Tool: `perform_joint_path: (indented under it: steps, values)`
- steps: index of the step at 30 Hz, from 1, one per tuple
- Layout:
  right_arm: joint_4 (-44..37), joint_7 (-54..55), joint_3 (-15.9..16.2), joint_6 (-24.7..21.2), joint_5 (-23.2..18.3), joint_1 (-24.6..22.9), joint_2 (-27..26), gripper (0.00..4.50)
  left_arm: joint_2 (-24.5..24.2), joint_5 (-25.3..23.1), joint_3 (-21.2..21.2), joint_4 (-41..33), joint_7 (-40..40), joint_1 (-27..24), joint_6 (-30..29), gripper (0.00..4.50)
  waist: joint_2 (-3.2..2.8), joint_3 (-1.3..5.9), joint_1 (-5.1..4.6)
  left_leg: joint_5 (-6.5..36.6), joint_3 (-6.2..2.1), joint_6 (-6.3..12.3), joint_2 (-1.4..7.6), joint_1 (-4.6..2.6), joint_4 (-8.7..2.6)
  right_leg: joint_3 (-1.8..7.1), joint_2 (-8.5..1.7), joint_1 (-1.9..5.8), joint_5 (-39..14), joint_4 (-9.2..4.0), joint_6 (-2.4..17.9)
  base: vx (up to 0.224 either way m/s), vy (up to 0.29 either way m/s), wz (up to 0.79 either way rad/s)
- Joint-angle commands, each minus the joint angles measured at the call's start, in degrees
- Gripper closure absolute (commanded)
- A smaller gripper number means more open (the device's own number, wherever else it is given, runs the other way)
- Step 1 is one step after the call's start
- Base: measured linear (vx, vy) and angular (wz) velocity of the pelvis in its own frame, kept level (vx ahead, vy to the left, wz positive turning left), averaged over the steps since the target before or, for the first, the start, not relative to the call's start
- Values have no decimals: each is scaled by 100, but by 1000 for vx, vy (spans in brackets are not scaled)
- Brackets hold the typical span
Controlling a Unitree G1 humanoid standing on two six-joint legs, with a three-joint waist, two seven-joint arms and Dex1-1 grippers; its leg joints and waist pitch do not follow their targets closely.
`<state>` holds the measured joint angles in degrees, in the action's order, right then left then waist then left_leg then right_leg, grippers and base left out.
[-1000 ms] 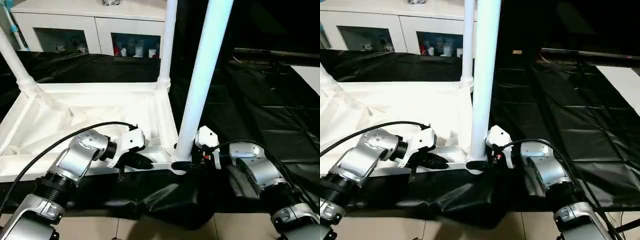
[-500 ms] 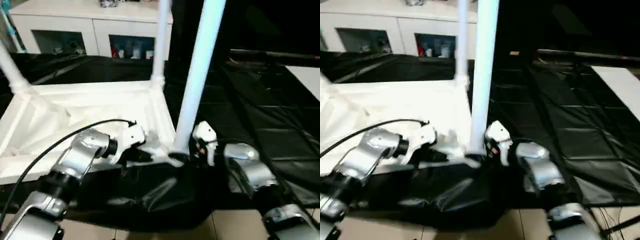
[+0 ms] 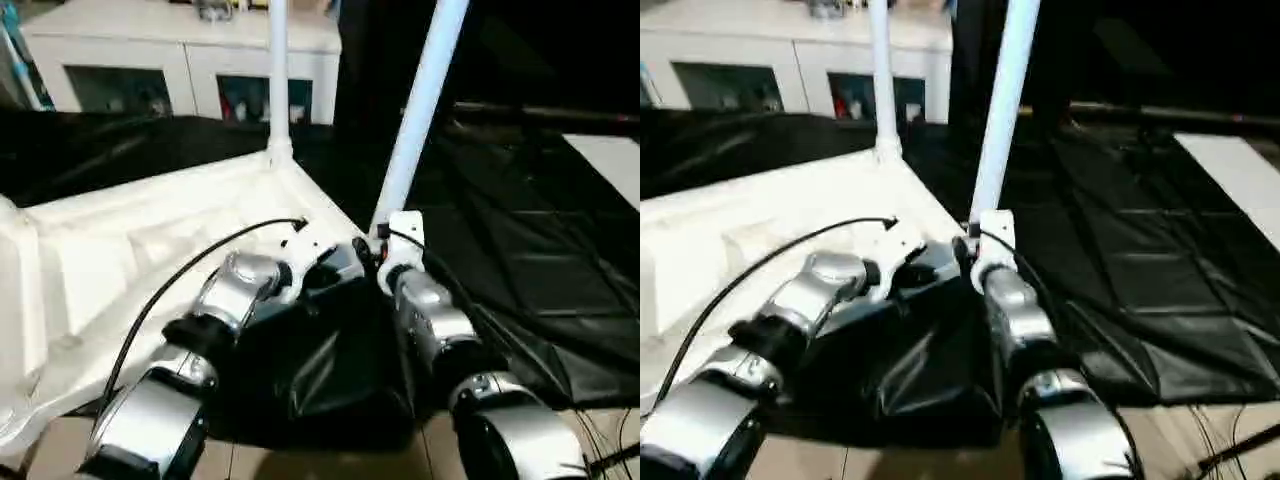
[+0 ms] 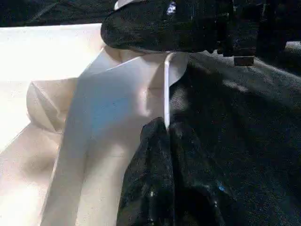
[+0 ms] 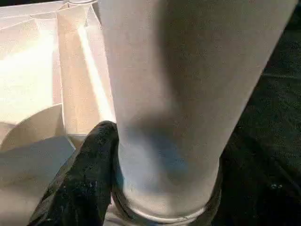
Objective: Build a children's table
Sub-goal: Rotate leg to tighten
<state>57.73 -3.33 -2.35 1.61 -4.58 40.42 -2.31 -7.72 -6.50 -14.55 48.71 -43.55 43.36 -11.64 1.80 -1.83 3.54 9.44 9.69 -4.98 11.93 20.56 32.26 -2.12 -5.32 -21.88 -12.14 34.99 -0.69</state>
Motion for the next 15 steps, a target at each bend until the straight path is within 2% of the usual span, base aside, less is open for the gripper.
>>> perform_joint_path:
  steps: [1, 2, 4, 5, 8, 9, 11, 12, 13, 14, 15]
  values:
    - [325, -386, 97, 101, -58, -1, -341, 148, 110, -150, -158, 354, 122, 13, 55, 450, -41, 244, 14, 2175, -3, -136, 63, -41, -438, 146, -207, 89, -1578, -519, 882, 0, 0, 0]
    - [340, -436, 94, 150, -60, 10, -350, 148, 105, -158, -163, 377, 112, 19, 78, 450, -43, 242, 16, 2158, 4, -116, 59, -37, -434, 147, -212, 84, -1586, -523, 898, 0, 0, 0]
    - [351, -730, 116, 518, -40, 20, -318, 111, 50, -182, -188, 486, -3, 15, 283, 450, -37, 235, 13, 2208, 5, -110, 64, -39, -439, 145, -216, 80, -1682, -537, 894, 0, 0, 0]
    - [281, -851, 100, 620, -53, -1, -257, 108, 17, -169, -192, 455, -98, -23, 364, 450, -39, 234, 7, 2220, 0, -90, 60, -23, -444, 145, -217, 92, -1740, -538, 883, 0, 0, 0]
    - [134, -1032, 110, 678, -55, -38, -130, 80, -48, -157, -223, 355, -263, -95, 408, 450, -30, 230, 15, 2179, 2, -35, 68, -26, -450, 147, -226, 94, -1846, -550, 878, 0, 0, 0]
    - [68, -1098, 155, 723, -16, -59, -64, 69, -77, -160, -237, 317, -306, -119, 423, 450, -45, 226, 16, 2102, 7, -26, 70, -17, -451, 150, -227, 96, -1797, -549, 901, 0, 0, 0]
    - [-159, -1480, 254, 722, -1, -141, 157, 55, -187, -153, -276, 175, -486, -202, 470, 450, -31, 235, 24, 1995, 13, 6, 76, -4, -445, 146, -223, 117, -1674, -539, 926, 0, 0, 0]
    - [-262, -1792, 315, 745, -3, -191, 281, 55, -245, -156, -289, 132, -556, -231, 511, 450, -53, 255, 39, 1839, 16, 50, 87, 0, -434, 150, -226, 127, -1416, -514, 982, 0, 0, 0]
    - [-298, -1923, 336, 756, -8, -209, 328, 47, -267, -157, -293, 120, -582, -240, 530, 450, -50, 261, 34, 1753, 20, 80, 90, 13, -427, 150, -218, 134, -1242, -501, 1015, 0, 0, 0]
    - [-409, -2400, 433, 848, 12, -292, 516, 47, -339, -164, -292, 106, -643, -256, 567, 450, -40, 286, 36, 1402, 35, 154, 84, 32, -393, 138, -204, 160, -686, -436, 1162, 0, 0, 0]
    - [-425, -2487, 452, 872, 20, -307, 552, 47, -351, -165, -291, 107, -653, -258, 574, 450, -37, 287, 36, 1335, 41, 188, 82, 34, -384, 132, -197, 170, -551, -426, 1205, 0, 0, 0]
